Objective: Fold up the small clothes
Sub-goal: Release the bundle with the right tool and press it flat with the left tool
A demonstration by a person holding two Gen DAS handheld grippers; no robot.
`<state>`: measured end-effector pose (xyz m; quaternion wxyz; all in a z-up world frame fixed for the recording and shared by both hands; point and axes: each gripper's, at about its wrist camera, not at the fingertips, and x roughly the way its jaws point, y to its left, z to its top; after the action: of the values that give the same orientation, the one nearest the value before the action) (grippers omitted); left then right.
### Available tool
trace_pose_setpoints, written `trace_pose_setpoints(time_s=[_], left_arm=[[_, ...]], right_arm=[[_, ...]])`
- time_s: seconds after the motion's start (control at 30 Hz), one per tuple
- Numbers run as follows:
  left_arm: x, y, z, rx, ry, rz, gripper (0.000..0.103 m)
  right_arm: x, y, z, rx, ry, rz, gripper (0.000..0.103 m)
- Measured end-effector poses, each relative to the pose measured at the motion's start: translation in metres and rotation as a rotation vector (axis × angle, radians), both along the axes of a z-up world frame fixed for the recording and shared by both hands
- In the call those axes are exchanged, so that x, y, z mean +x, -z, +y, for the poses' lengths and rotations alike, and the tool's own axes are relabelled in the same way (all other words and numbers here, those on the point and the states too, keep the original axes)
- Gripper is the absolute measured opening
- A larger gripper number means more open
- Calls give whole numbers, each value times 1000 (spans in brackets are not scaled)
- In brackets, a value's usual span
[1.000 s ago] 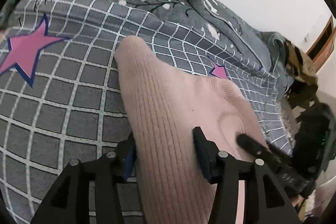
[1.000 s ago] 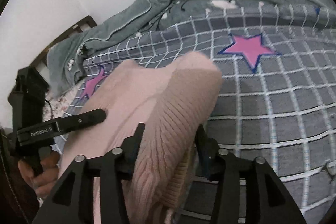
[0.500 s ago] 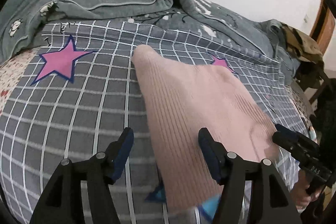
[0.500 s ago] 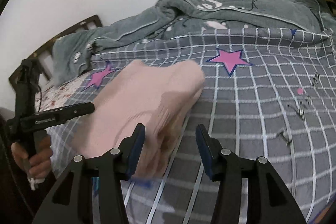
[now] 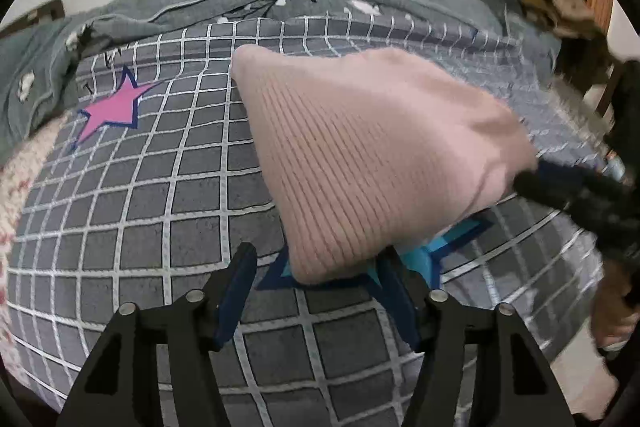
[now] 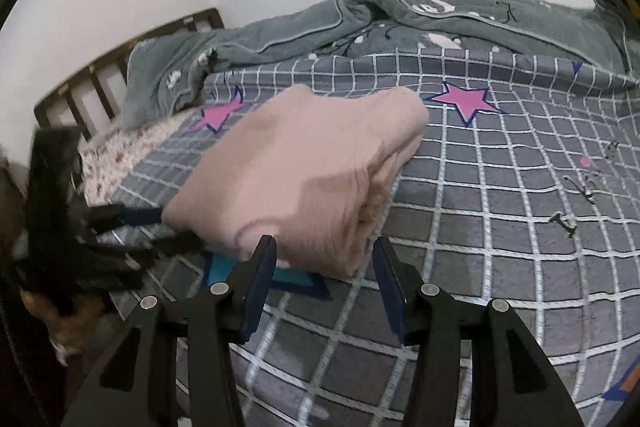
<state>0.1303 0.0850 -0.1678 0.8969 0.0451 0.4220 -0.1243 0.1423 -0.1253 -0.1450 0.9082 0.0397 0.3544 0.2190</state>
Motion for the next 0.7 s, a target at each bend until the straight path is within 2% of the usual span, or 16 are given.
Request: trace_pose_setpoints(time_s=[0.03, 0.07, 0.1, 0.13, 0.17, 0.23, 0.27, 0.37, 0.47, 0.57, 0.63, 0.67, 0.7], left_arm=[[1, 0, -5, 28, 8, -2, 44], [-1, -2, -6, 20, 22, -3, 31], [-2, -4, -6, 11, 24, -11, 20], [-5, -10, -3, 9, 8, -39, 19], [-6, -14, 1, -14, 10, -47, 16], [-7, -16, 10, -74, 7, -41, 16], [-7, -13, 15, -103, 1, -24, 16], [-6, -3, 17, -112, 10, 12, 16], [-11, -1, 21, -142, 22, 16, 18], [-16, -4, 37, -195, 17, 10, 23], [-19, -7, 49, -217, 1, 8, 33], [-19, -8, 52, -216, -9, 2, 41], [-19, -10, 54, -212, -15, -3, 44]], right_arm=[[3, 0, 2, 2, 2, 0, 49], [8, 2, 4, -3, 14, 9, 47], [11, 3, 4, 3, 18, 20, 25], [13, 3, 4, 20, 9, 30, 8], [14, 2, 4, 27, 4, 33, 7], [5, -7, -7, 45, 35, -51, 7], [4, -7, -13, 75, 44, -50, 6], [12, 11, -23, 109, 57, 41, 6], [13, 24, -11, 28, 19, 74, 8], [11, 10, -6, 21, -24, 36, 15], [12, -1, -10, 61, -38, 3, 27], [13, -7, -13, 70, -31, -15, 27], [16, -12, -13, 72, -19, -36, 27]])
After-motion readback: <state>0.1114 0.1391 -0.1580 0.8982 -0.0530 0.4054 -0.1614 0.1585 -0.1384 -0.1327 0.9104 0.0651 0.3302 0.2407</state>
